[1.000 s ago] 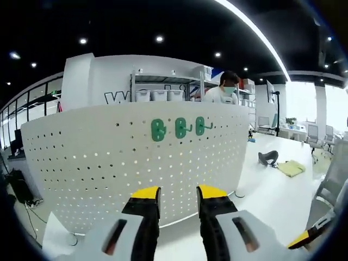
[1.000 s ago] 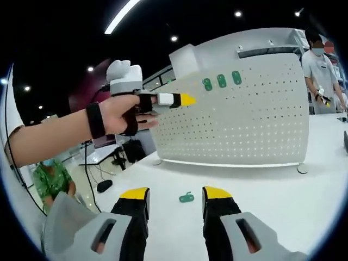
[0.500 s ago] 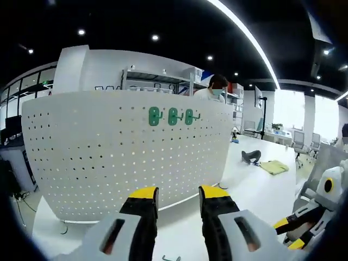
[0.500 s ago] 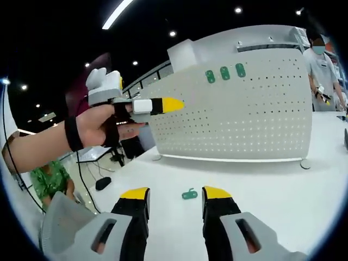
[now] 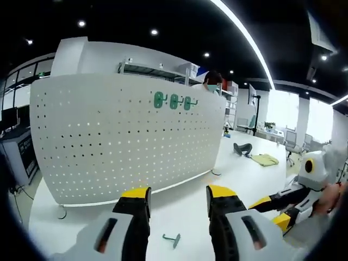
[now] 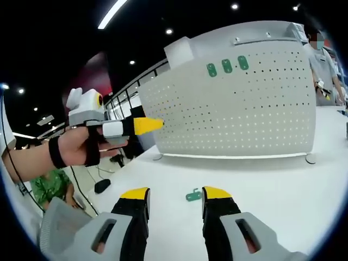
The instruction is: Insert the hook assembly into the mounting plate slot until the hook locks in place.
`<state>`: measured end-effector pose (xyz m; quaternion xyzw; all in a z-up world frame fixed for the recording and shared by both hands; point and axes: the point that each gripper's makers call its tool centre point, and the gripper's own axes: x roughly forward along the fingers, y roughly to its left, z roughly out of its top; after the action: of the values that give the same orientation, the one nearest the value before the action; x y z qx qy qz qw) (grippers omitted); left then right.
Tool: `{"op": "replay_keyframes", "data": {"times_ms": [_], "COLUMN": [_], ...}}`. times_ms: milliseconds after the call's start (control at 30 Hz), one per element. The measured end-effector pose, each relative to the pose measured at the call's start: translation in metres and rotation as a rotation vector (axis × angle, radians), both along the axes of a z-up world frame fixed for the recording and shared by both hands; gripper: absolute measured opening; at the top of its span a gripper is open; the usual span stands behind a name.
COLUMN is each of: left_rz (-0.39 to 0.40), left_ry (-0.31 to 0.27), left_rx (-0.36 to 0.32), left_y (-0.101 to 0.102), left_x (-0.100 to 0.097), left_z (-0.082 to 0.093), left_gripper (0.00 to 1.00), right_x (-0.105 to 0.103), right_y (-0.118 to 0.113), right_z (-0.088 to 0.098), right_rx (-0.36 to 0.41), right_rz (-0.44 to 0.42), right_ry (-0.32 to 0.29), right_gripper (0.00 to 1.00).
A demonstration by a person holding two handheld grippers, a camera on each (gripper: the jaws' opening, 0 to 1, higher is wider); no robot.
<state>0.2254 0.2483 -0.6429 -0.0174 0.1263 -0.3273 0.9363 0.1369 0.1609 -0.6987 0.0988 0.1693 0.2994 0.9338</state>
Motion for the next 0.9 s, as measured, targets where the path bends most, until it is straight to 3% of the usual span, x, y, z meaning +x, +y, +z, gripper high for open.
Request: {"op": "replay_keyframes", "data": {"times_ms": [267, 600, 900], "left_rz": [-0.036, -0.057, -0.077], "left_ry": [0.014, 0.032, 0.045], "left_rx": [-0.012, -0.057, -0.046], "left_y": [0.01, 0.026, 0.032], "left_x": [-0.015, -0.031, -0.043], "left_z": [-0.011, -0.024, -0.036], "left_gripper": [0.51, 0.67, 0.75], "right_x": [0.005, 0.013, 0.023], "right_y": [0.007, 0.02, 0.028], "right_z": [-0.012, -0.033, -0.045], "right_rx": [0.002, -0.011, -0.038], "right_rz": [-0.027, -0.036, -0.027], "right_ry": [0.04, 0.104, 0.14], "right_gripper": [0.41, 0.41, 0.41]}}
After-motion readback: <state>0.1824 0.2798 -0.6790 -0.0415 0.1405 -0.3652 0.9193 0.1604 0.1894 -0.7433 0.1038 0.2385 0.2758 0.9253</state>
